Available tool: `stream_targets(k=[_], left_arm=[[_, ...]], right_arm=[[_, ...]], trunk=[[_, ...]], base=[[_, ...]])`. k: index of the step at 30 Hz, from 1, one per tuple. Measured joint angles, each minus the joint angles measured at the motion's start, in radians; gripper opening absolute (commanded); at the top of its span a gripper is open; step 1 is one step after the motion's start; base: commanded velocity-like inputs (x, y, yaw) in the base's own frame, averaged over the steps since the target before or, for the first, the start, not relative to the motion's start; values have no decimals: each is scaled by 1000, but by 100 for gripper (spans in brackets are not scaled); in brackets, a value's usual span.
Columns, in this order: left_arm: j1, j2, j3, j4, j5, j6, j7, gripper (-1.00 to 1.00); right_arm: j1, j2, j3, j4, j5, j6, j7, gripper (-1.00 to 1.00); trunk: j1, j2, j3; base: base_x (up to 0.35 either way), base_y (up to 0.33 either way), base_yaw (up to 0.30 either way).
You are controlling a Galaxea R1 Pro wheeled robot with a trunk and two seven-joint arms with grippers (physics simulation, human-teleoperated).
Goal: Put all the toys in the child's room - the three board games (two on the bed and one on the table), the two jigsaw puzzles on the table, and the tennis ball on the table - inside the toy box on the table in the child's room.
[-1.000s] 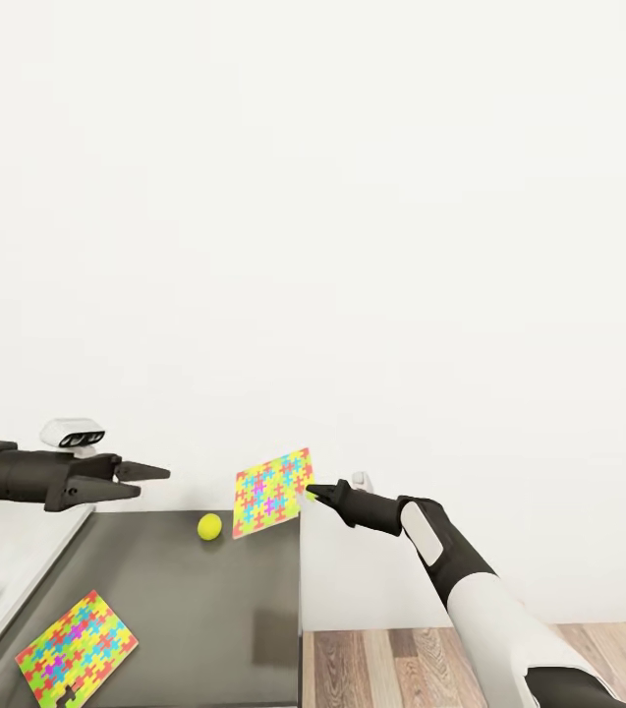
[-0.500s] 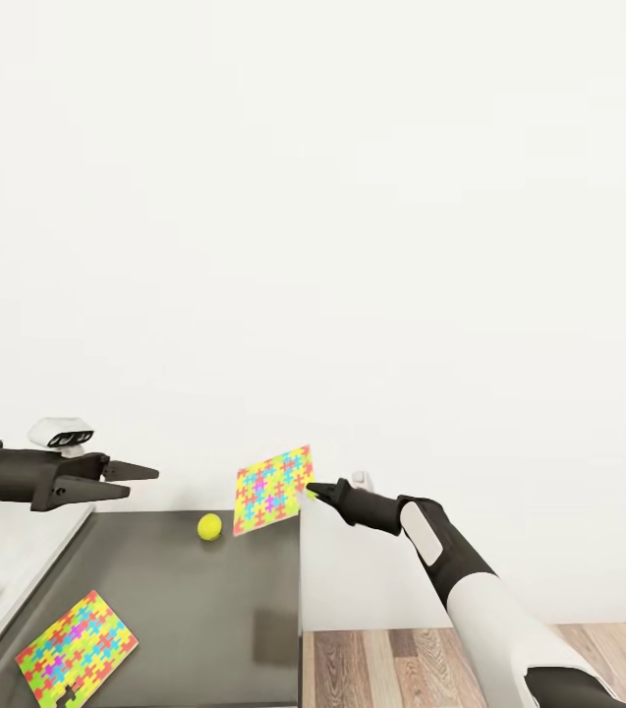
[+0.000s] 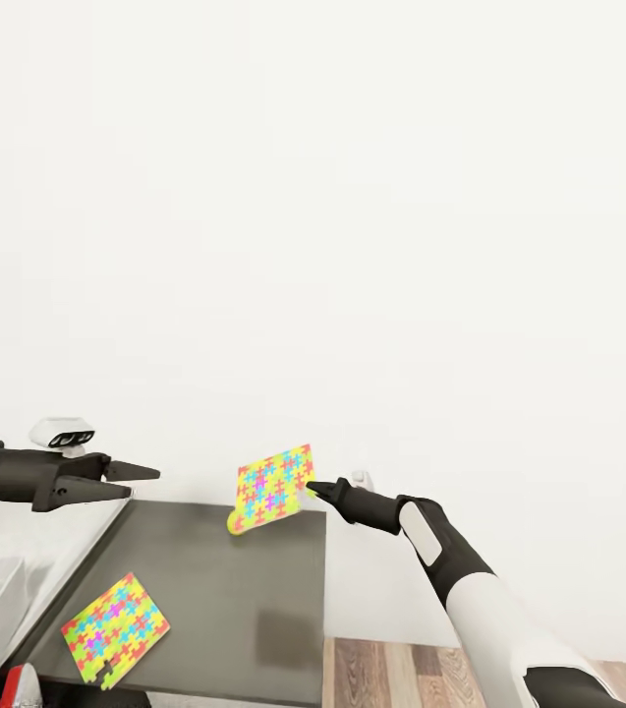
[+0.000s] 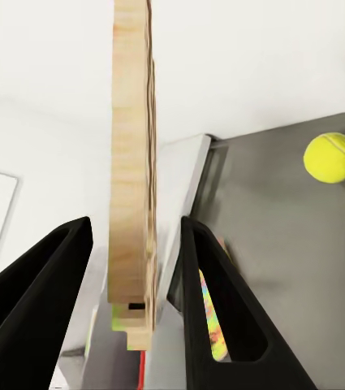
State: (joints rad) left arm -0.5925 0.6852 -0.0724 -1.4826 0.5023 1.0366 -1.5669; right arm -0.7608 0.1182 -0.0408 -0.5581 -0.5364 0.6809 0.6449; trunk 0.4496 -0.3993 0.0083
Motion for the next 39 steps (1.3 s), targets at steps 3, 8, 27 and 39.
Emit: stream_targets(k=[3,8,27,39], left_arm=[[0,-1,0,0,0,0,0,100],[0,-3,0,0,0,0,0,100],[0,-8,-2,0,0,0,0,100],[-1,-8,-2,2,-1,0,0,100]], right_arm=[[0,1,0,0,1,0,0,-100],[0,2,1,0,1,0,0,-100],[0,0,1,0,2,0,1,-100],[0,1,-1,0,0,-1,1,-100]], trunk=[[0,0,2],[0,0,7],[0,0,22],[0,0,24]], base=[[0,0,246],[0,0,247],[0,0,247],[0,0,58]])
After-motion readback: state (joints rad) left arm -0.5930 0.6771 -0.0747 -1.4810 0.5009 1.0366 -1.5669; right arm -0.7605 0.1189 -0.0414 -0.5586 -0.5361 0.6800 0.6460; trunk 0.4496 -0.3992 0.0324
